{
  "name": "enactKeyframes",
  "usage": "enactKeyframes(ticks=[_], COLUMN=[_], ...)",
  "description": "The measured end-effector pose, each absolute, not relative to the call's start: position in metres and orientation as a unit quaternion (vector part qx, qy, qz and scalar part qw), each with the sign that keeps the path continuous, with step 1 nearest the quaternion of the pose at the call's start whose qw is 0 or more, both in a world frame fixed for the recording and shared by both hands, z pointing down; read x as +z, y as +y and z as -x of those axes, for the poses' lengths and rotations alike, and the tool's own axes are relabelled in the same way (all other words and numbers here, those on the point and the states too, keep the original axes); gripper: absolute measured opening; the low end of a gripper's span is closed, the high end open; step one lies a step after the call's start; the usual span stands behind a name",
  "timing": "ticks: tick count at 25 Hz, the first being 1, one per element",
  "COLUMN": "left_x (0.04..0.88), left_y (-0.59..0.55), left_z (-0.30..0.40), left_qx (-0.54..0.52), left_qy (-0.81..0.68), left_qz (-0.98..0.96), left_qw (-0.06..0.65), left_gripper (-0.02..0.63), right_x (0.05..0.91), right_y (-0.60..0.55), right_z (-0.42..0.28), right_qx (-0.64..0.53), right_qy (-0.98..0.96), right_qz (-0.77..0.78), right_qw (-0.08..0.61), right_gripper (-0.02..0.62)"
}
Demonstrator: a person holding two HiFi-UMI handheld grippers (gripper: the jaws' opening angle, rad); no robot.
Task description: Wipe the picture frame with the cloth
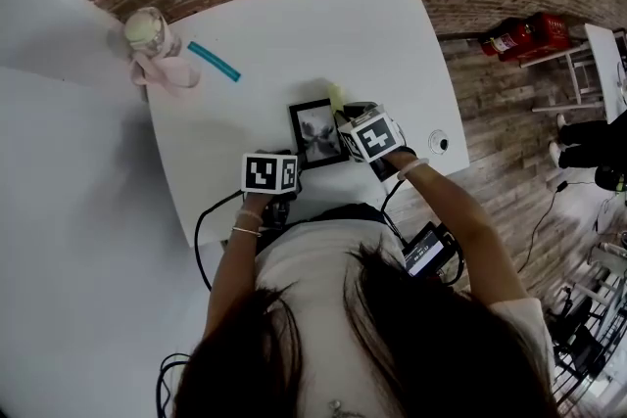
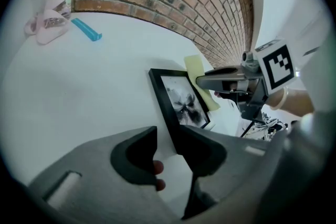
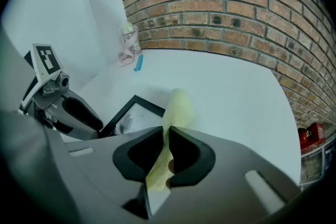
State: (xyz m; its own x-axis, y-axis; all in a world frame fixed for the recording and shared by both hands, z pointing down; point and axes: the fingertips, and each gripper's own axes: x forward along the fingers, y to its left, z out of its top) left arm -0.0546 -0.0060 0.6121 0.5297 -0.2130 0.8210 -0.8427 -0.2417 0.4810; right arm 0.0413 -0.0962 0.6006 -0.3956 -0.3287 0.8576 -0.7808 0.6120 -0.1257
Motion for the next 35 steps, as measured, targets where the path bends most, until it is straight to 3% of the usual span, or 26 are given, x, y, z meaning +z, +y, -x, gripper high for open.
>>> enactKeyframes(ticks=[35], left_x=[0.613], left_y=[-0.006], left_z=[0.057], left_qx=[0.309], left_qy=[-0.380], left_qz=[-0.709], left_qw=[0.508], left_gripper=[0.129], right_x=[0.600], right_y=[-0.049], right_z=[-0.046], right_qx=[0.274], right_qy=[-0.795], right_qz=[-0.332], right_qw=[0.428], right_gripper=[0.044])
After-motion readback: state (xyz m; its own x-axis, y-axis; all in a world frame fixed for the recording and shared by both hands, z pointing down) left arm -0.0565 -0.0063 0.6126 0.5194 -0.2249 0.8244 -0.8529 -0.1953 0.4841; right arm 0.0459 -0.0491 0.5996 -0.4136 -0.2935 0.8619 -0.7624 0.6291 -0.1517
